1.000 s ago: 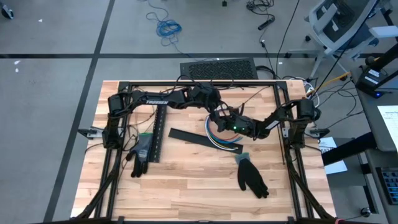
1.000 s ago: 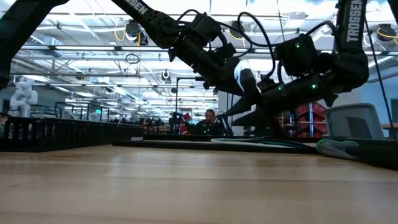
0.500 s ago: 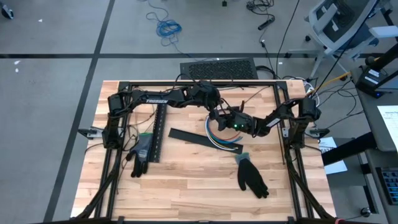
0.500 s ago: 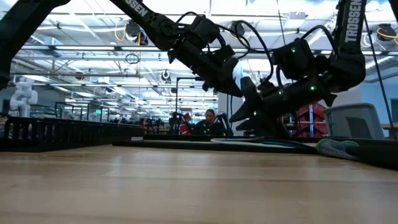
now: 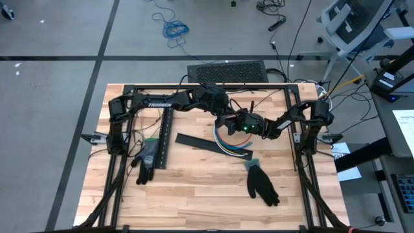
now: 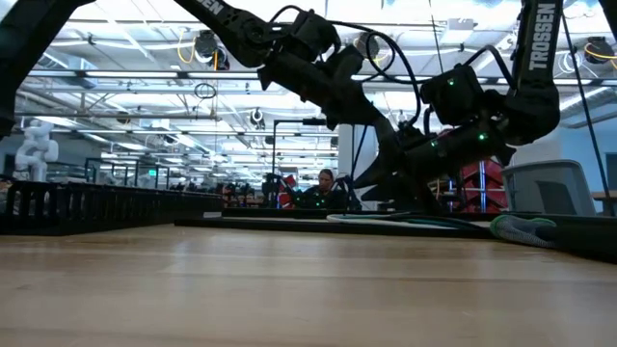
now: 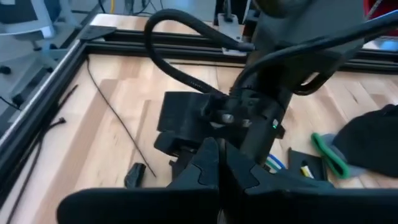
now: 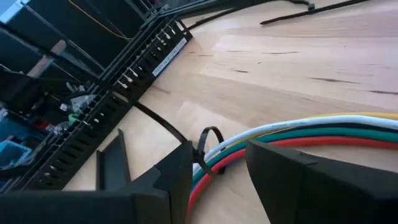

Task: Ziptie cables
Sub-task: Wrap the cable wires with the black ziptie

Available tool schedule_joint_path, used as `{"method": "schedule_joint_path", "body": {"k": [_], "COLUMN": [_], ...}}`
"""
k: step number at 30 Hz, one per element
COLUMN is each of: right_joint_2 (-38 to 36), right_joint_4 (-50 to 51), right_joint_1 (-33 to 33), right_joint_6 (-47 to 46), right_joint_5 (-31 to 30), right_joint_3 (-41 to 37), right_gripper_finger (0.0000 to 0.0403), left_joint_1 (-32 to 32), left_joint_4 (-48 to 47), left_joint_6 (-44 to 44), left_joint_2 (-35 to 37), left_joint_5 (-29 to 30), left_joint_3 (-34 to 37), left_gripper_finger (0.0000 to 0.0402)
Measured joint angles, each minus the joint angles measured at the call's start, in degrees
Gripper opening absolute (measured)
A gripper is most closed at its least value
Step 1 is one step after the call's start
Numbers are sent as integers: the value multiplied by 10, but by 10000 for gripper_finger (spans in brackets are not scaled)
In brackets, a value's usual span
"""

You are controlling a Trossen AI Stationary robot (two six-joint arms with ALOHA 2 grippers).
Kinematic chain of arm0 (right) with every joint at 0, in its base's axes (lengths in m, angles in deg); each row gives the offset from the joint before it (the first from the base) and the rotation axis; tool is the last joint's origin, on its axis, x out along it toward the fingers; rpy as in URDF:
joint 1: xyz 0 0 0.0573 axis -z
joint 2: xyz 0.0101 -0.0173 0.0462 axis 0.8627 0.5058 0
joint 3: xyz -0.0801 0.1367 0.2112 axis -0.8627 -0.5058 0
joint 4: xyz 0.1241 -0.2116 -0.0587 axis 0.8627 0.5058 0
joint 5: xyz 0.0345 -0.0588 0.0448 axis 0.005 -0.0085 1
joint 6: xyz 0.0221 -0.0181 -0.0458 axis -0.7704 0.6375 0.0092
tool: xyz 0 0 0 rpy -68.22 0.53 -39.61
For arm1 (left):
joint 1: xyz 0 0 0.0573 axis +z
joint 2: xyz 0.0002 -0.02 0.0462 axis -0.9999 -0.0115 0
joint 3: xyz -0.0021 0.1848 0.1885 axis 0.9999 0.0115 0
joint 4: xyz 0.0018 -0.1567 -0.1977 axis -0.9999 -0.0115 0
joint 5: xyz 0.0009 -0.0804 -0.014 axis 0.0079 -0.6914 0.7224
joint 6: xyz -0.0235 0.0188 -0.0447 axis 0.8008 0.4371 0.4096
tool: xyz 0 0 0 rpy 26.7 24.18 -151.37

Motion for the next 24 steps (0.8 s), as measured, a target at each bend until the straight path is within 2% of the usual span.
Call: {"method": "schedule_joint_path", "body": {"k": [5,8,16,20,24], "right_joint_2": [0,0,0,0,0], "right_joint_4": [-36,-62,-36,-37,-37], "right_joint_1": [0,3,14,27,33], "right_joint_6": [1,11,37,33,30], "right_joint_5": [5,28,57,59,62], "right_joint_3": [0,0,0,0,0], "right_gripper_finger": [141,141,136,103,41], "left_joint_1": [0,0,0,0,0], "left_joint_4": [1,10,17,17,17], "left_joint_6": [10,10,11,11,11], "left_joint_2": [0,0,0,0,0], "left_joint_5": [2,3,-1,-2,-2], "left_joint_3": [0,0,0,0,0], "left_gripper_finger": [0,0,0,0,0]}}
